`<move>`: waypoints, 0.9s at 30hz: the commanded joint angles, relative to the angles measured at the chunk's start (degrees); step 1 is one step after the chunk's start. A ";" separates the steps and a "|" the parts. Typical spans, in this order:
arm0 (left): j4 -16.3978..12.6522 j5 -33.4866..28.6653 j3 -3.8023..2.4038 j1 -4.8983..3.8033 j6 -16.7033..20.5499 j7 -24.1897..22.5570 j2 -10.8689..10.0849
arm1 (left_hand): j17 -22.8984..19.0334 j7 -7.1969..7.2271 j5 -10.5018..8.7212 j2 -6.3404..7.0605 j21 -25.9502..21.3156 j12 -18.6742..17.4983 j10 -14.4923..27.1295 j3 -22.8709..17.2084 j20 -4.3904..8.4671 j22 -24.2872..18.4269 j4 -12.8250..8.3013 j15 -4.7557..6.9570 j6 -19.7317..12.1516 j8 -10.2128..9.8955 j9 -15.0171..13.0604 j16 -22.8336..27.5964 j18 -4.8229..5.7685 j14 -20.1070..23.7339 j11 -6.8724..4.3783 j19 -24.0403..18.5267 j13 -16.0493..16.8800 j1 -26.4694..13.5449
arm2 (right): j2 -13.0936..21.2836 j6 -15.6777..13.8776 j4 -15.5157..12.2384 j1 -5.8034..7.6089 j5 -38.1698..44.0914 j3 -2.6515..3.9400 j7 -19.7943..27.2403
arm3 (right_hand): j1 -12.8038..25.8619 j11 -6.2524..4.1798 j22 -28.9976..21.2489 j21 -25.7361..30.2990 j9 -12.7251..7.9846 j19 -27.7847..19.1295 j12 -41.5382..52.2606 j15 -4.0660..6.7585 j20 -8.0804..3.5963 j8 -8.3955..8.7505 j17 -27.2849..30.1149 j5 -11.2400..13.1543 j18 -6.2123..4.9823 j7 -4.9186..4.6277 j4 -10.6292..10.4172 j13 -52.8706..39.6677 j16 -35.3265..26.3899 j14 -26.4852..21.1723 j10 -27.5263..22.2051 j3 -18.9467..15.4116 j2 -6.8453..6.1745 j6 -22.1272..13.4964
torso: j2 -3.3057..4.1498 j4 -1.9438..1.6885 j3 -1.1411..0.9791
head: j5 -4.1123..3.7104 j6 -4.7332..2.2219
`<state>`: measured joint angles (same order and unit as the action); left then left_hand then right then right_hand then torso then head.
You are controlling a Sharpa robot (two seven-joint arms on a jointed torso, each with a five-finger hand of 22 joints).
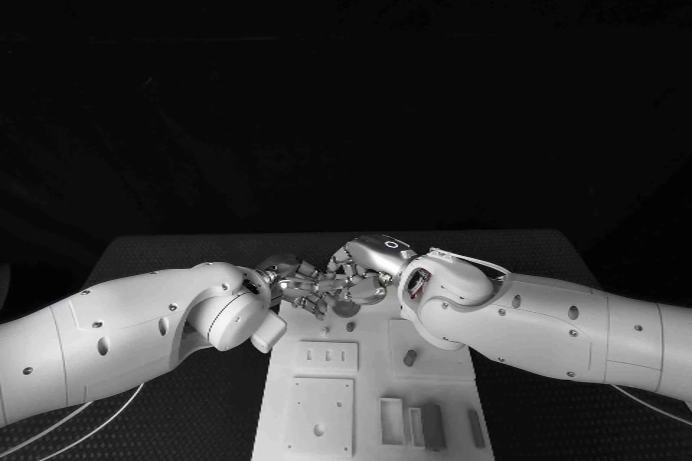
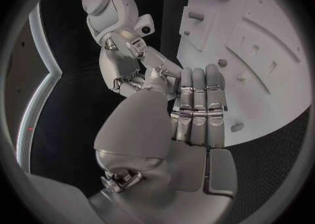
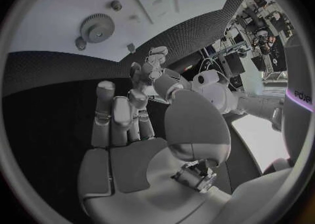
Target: Assemble the parts on the task board
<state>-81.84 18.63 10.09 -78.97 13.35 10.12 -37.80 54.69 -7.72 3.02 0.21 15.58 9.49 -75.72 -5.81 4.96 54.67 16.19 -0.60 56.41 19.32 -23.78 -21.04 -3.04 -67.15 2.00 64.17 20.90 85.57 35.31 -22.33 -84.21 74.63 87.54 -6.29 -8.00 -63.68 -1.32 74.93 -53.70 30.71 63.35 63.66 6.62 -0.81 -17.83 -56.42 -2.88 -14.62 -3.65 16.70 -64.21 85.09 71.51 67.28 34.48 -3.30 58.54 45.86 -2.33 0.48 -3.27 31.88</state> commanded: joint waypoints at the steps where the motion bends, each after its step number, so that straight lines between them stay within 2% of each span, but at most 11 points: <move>1: -0.28 -0.45 -0.16 -0.10 -0.99 -1.28 0.03 | 0.18 0.97 0.00 -0.97 0.30 0.32 -0.57 -0.50 0.29 0.28 -0.24 0.28 1.34 0.21 0.06 -0.38 -0.83 -0.33 -0.01 0.33 0.41 1.86 | 0.02 0.86 0.22 -0.28 0.62 -0.11 0.04 | -0.20 -0.09 0.91 -0.22 1.90 0.06 -0.15 0.28 -0.35 -1.26 -0.04 -0.39 -0.38 -1.20 0.01 0.03 0.22 0.12 0.39 0.21 0.55 2.46 | -0.02 0.04 -0.02 | 0.08 0.05; 4: -0.27 -0.45 -0.16 -0.05 -0.85 -1.38 0.02 | 0.35 1.16 0.01 -1.67 0.31 0.37 -0.79 -0.77 0.38 0.55 -0.57 0.37 1.64 0.31 0.00 -0.57 -0.81 -0.44 -0.14 0.44 0.79 3.12 | 0.05 0.92 0.25 -0.37 0.62 -0.11 0.03 | -0.20 -0.09 0.91 -0.22 1.90 0.07 -0.16 0.28 -0.36 -1.26 -0.08 -0.39 -0.38 -1.20 0.01 0.02 0.22 0.15 0.40 0.20 0.56 2.46 | -0.02 0.04 -0.02 | 0.12 0.07; 9: -0.22 -0.45 -0.16 0.04 -0.78 -1.38 -0.01 | 0.53 1.34 0.00 -2.02 0.42 0.49 -1.12 -0.63 0.49 0.84 -0.41 0.50 2.09 0.50 -0.10 -0.83 -0.79 -0.69 -0.31 0.71 1.15 3.47 | 0.10 0.94 0.35 -0.48 0.62 -0.11 -0.02 | -0.22 -0.09 0.91 -0.22 1.91 0.08 -0.16 0.29 -0.37 -1.26 -0.05 -0.39 -0.38 -1.20 0.01 0.02 0.22 0.15 0.41 0.20 0.57 2.47 | -0.01 0.08 -0.01 | 0.17 0.13; 20: -0.22 -0.44 -0.16 0.17 -1.26 -1.29 0.02 | 1.88 2.13 -0.07 -2.38 1.40 1.73 -2.47 0.71 1.21 2.46 0.15 1.24 3.77 1.35 -0.98 -2.37 -0.83 -1.80 -1.11 2.04 2.89 3.27 | 0.20 0.67 0.44 -0.50 0.65 -0.11 -0.10 | -0.24 -0.10 0.90 -0.21 1.92 0.09 -0.16 0.29 -0.40 -1.25 -0.12 -0.39 -0.38 -1.20 0.01 0.00 0.23 0.21 0.43 0.19 0.58 2.49 | -0.01 0.05 -0.02 | 0.04 0.15; 27: -0.19 -0.45 -0.16 0.23 -1.35 -1.10 -0.03 | 4.12 2.84 -0.16 -2.42 2.80 3.85 -3.30 2.18 1.99 4.64 0.27 2.03 5.08 2.22 -2.41 -4.38 -0.89 -2.65 -1.92 3.21 5.05 2.53 | 0.20 0.31 0.47 -0.64 0.97 -0.11 -0.54 | -0.26 -0.10 0.90 -0.21 1.93 0.10 -0.16 0.30 -0.41 -1.25 -0.25 -0.39 -0.38 -1.19 0.01 -0.01 0.25 0.30 0.45 0.18 0.59 2.50 | 0.01 0.03 -0.05 | 0.02 0.21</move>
<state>-81.79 18.16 10.07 -78.60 13.09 10.09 -37.86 58.67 -8.37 2.82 -2.27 18.26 13.23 -78.73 -3.82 7.04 59.18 16.42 1.42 57.62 21.39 -26.10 -25.30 -3.03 -69.61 0.21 67.08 25.81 88.51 35.35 -22.71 -84.08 74.22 87.79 -6.28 -7.51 -64.12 -1.33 74.93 -53.70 32.65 63.34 63.66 6.61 -0.81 -17.91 -56.59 -3.11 -14.66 -3.19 16.77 -64.21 85.08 71.51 67.27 34.41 -3.31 58.99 45.85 -2.28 0.45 -3.24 32.06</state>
